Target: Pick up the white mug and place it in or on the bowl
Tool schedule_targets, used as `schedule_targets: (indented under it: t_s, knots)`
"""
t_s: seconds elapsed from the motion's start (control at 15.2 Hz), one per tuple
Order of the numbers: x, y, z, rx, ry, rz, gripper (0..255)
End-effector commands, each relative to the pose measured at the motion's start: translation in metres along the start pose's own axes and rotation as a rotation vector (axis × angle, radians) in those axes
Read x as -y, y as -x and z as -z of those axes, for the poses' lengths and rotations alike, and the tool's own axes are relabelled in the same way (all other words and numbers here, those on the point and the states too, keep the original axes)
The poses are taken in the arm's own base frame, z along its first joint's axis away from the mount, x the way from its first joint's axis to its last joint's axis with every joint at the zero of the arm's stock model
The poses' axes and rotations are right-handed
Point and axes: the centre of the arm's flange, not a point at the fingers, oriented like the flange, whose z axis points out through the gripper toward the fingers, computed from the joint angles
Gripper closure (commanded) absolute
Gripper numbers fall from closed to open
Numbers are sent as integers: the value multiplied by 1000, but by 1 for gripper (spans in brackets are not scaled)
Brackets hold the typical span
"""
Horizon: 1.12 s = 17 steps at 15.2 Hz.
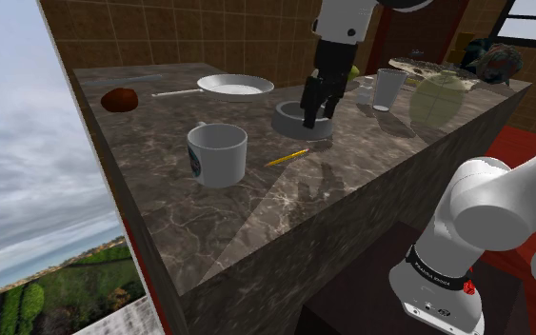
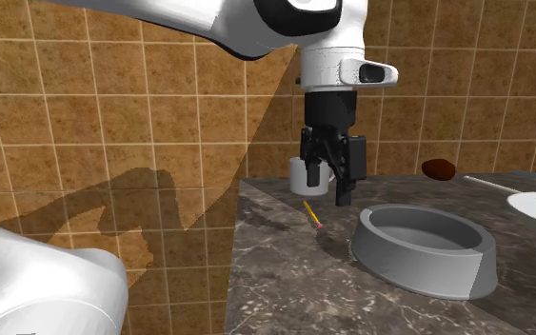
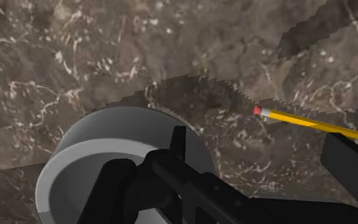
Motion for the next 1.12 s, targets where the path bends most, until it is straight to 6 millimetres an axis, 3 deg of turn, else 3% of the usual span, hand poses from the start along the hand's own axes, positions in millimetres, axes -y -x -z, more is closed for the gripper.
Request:
schedule_targets:
  t_s: [0.0, 0.79, 1.06]
  knots:
    - [23, -9, 3, -4, -4, -7, 0]
    - [164, -70, 15, -27, -23, -46, 0]
    - [171, -73, -1, -28, -23, -48, 0]
